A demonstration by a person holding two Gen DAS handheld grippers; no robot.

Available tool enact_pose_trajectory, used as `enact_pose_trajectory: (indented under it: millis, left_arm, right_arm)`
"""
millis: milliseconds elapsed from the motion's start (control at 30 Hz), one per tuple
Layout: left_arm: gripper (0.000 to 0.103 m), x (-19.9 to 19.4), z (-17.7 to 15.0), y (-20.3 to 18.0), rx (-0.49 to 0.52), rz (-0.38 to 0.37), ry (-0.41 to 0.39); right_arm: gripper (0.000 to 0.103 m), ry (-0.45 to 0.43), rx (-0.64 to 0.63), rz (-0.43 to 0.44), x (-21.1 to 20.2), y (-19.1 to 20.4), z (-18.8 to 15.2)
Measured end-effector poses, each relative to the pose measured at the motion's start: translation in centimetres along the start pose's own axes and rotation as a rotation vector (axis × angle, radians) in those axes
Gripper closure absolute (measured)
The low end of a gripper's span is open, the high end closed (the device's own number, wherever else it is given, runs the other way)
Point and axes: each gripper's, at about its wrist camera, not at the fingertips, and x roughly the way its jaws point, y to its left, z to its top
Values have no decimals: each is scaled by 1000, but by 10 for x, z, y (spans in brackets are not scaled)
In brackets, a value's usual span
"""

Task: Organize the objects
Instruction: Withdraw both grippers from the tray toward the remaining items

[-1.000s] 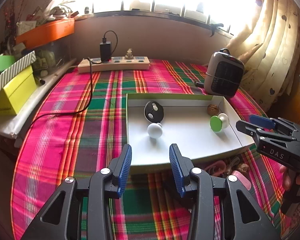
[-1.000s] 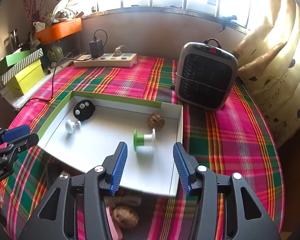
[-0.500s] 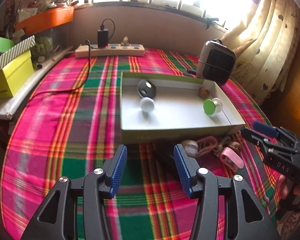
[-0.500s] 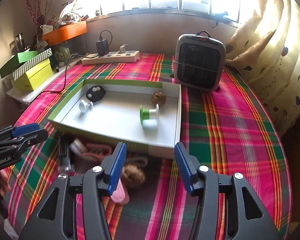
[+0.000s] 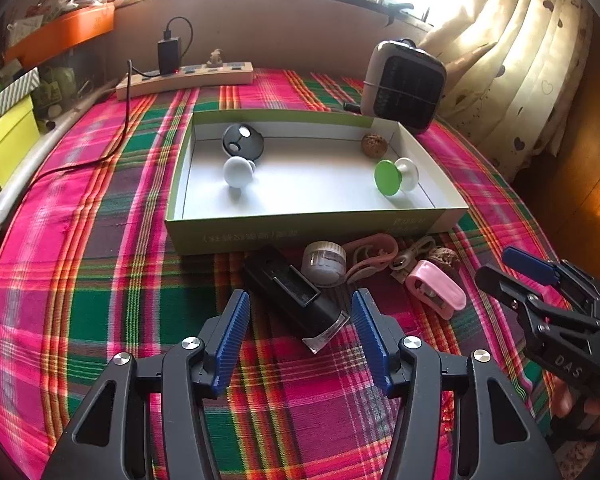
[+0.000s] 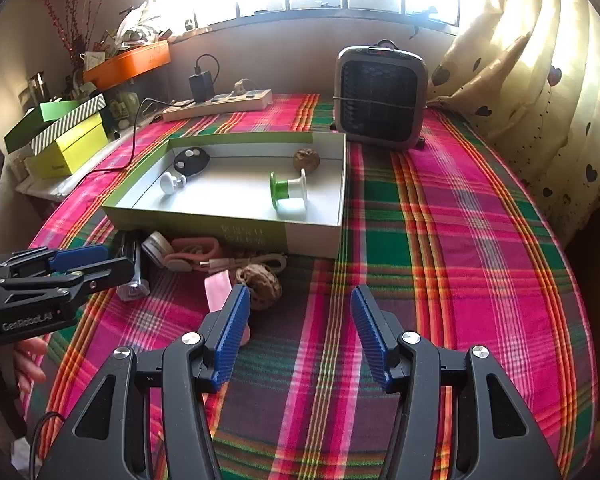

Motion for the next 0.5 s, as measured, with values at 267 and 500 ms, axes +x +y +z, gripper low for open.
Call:
enact_pose_trajectory:
  millis: [267,500]
  left_arm:
    - [50,13,0,0,-32,6,37]
    - [50,16,-1,1,-30,22,46]
  right_arm:
    - [49,23,8,16,4,0,-8]
    - [49,28,1,26,5,2,-9]
